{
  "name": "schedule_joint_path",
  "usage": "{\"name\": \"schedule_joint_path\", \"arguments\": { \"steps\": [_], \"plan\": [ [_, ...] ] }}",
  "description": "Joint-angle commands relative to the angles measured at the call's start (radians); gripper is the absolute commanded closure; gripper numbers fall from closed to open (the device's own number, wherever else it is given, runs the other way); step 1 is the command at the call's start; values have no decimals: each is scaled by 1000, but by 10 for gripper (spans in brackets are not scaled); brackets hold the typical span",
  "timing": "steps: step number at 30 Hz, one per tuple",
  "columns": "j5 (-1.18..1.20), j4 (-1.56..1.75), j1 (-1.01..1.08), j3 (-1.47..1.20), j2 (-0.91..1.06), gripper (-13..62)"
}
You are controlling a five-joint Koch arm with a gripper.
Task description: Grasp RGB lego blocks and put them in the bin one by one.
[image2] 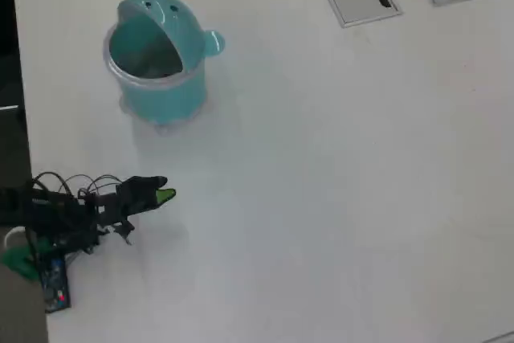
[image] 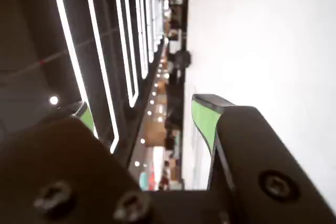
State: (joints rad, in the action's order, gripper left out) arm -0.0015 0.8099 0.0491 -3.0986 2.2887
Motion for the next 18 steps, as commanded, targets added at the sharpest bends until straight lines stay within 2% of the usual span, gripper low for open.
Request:
{"name": "schedule_joint_path", "arguments": {
  "steps": [1, 18],
  "plan": [
    [14, -5, -5, -72, 67, 138],
    [12, -322, -81, -72, 64, 138]
  ]
}}
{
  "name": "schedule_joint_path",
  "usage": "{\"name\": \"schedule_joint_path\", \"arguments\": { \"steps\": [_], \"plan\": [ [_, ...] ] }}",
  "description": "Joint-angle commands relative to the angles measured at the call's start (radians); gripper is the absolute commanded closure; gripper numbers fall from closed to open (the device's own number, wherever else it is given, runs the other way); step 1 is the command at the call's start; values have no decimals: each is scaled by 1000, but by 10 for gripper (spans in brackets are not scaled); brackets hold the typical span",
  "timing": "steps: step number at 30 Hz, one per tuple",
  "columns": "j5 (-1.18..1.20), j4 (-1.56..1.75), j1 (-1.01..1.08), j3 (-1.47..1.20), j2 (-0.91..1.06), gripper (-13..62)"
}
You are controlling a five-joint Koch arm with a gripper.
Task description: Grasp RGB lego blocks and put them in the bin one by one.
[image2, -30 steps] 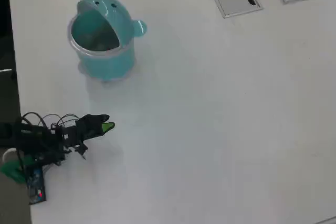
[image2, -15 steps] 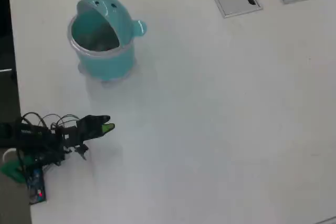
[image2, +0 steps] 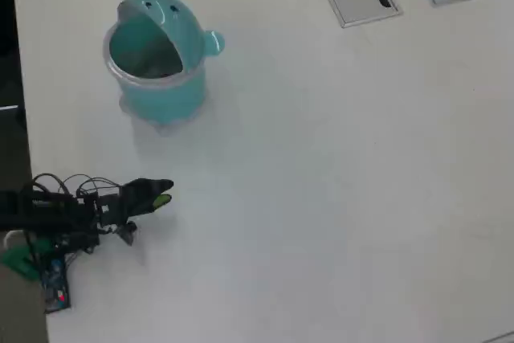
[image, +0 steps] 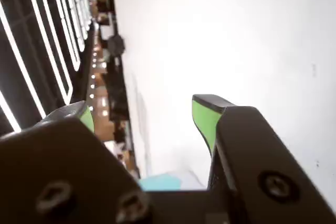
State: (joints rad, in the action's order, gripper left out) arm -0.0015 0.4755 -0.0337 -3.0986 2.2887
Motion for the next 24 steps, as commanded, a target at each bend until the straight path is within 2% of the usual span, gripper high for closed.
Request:
{"name": "schedule_joint_path", "arguments": {
  "steps": [1, 13, 24],
  "plan": [
    [12, -18, 2, -72, 64, 139],
    [15, -209, -2, -72, 63, 143],
    [83, -252, 15, -72, 61, 148]
  ]
}}
